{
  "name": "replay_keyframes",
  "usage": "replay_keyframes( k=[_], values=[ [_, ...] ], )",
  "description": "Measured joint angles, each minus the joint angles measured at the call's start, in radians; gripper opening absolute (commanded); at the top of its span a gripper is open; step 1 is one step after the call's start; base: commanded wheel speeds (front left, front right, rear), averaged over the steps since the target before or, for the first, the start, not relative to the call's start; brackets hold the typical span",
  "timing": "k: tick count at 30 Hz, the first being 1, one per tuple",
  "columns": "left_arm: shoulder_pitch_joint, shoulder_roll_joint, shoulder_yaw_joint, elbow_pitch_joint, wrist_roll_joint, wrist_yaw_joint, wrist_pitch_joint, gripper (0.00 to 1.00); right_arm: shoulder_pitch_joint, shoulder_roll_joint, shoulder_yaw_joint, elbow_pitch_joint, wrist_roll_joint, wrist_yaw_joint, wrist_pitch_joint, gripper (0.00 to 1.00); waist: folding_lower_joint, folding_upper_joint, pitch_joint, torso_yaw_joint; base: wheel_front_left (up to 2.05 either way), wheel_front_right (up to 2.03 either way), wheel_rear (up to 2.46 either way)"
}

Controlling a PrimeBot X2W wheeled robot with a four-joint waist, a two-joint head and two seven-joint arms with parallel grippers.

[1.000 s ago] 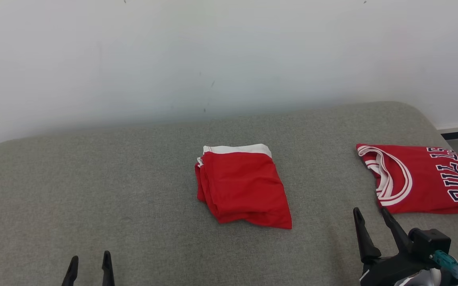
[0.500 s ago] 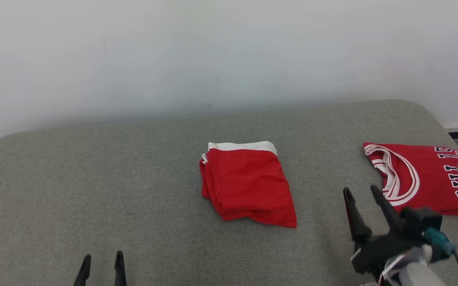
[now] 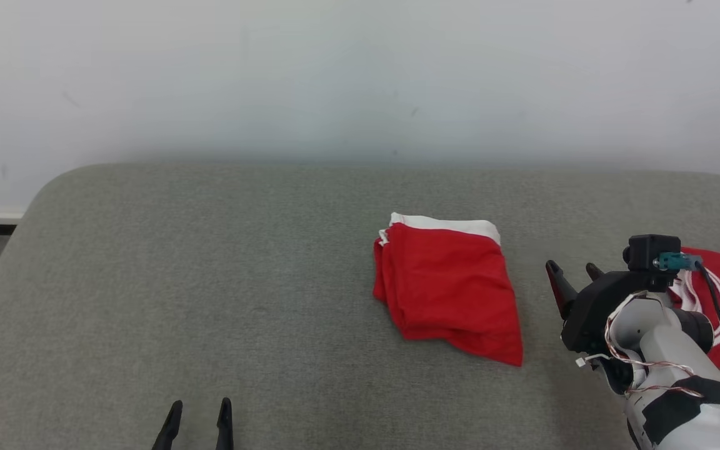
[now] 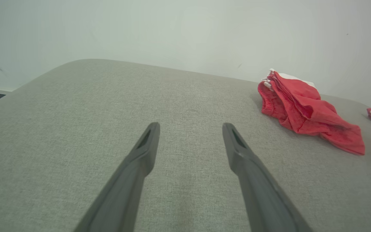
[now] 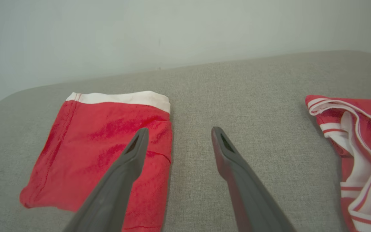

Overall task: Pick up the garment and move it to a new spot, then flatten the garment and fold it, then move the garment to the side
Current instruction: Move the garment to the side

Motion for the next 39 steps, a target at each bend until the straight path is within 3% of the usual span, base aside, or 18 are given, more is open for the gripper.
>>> replay_keyframes(
  k=[12,24,25,26,30,35,39],
  values=[
    [-0.084,0.000,-0.049,-0.003,-0.026,-0.019,0.000,1.00,-0.183,-0.016,-0.072,0.295,-0.028,0.000,0.205,1.00,0.0001,0.0000,0.096,0.160,0.00,0.00,0.00],
    [-0.106,0.000,-0.073,0.002,-0.045,-0.016,0.000,1.00,-0.238,-0.038,-0.074,0.410,-0.110,0.000,0.290,0.98,0.0000,-0.0001,0.178,0.248,0.00,0.00,0.00],
    [-0.106,0.000,-0.073,0.003,-0.045,-0.016,0.000,1.00,-0.242,-0.039,-0.066,0.411,-0.123,0.000,0.292,0.25,0.0000,-0.0001,0.180,0.248,0.00,0.00,0.00],
    [-0.105,0.000,-0.072,0.004,-0.046,-0.014,0.000,1.00,-0.245,-0.038,-0.056,0.410,-0.133,0.000,0.289,0.00,-0.0001,-0.0001,0.181,0.247,0.00,0.00,0.00],
    [-0.104,0.000,-0.069,0.002,-0.051,-0.013,0.000,1.00,-0.253,-0.028,0.020,0.387,-0.181,0.000,0.289,0.00,0.0000,0.0000,0.178,0.232,0.00,0.00,0.00],
    [-0.098,0.000,-0.060,-0.010,-0.056,-0.009,0.000,1.00,-0.271,-0.050,0.219,0.313,-0.257,0.001,0.316,0.00,0.0000,0.0000,0.169,0.194,0.00,0.00,0.00],
    [-0.081,-0.001,-0.055,-0.024,-0.062,-0.007,0.000,1.00,-0.305,-0.094,0.377,0.214,-0.235,0.000,0.340,0.00,0.0000,0.0001,0.160,0.149,0.00,0.00,0.00]
  ],
)
